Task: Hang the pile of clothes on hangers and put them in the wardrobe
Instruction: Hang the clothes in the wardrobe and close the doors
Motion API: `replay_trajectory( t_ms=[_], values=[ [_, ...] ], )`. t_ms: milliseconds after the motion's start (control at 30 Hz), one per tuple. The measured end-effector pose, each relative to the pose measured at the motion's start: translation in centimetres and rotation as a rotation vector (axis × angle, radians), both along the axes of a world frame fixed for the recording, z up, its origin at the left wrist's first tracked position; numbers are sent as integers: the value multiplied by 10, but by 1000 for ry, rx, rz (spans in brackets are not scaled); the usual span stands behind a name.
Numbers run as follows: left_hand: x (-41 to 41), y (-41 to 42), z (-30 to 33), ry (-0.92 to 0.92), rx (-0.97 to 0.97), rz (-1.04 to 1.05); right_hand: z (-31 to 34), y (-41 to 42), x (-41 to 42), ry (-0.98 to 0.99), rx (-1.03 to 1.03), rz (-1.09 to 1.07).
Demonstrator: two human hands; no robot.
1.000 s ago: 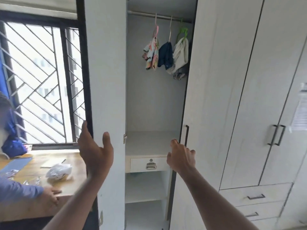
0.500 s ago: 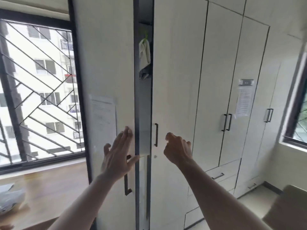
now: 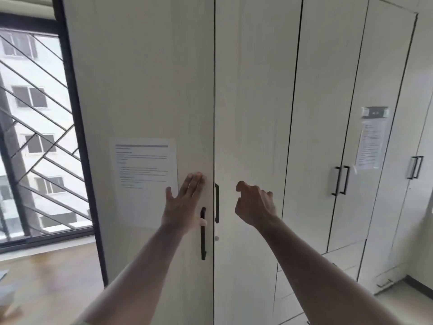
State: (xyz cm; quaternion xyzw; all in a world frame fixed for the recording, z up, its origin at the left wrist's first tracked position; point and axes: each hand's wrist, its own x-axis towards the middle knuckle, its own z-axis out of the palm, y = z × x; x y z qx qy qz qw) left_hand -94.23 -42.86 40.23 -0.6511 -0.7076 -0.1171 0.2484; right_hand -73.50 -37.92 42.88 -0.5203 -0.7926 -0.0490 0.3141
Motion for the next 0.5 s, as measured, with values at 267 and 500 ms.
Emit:
replay_trajectory(
  t_ms=[267,500],
  values=[
    [-9,67,0,83,64,106,-6,92,-30,-3,-99,90],
    [-16,115,-6,111,102,190,-23,141,-66,-17,-164,100]
  ],
)
